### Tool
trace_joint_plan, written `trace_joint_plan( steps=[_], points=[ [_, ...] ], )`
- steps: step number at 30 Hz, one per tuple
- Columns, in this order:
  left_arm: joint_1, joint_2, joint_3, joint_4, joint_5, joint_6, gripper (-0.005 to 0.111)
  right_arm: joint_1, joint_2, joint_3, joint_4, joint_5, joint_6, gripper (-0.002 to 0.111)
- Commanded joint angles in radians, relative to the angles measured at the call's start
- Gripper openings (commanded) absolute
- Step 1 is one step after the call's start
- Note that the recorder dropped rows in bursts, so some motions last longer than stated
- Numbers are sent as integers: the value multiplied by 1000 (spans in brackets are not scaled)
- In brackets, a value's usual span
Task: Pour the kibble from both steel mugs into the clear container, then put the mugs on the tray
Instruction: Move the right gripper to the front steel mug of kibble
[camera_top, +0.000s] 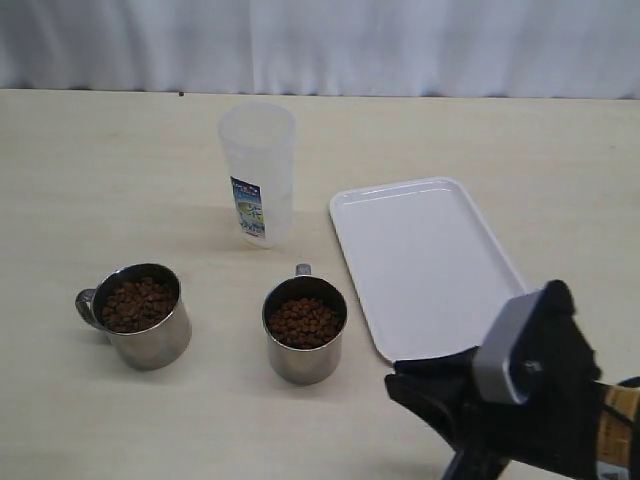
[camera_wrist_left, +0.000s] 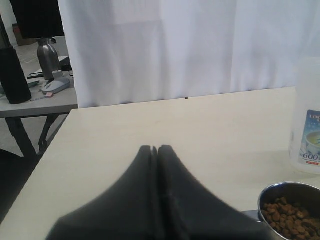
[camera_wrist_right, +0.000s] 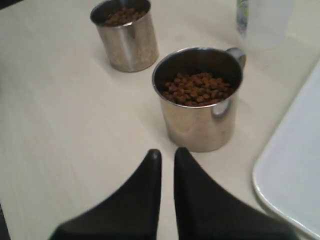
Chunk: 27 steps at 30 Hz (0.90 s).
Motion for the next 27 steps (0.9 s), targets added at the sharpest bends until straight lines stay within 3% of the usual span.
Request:
trace_joint_plan(
  steps=[1,7,10,27],
  points=[
    [-8,-3,2,0,-12,-2,0,30,209,-121,-6,-30,-18,23],
    [-8,-3,2,0,-12,-2,0,30,376,-208,-6,-92,-11,69],
    [-8,-3,2,0,-12,-2,0,30,435,-253,-6,-112,-11,84],
    [-8,-3,2,0,-12,-2,0,30,657,-486,-1,10,-86,86]
  ],
)
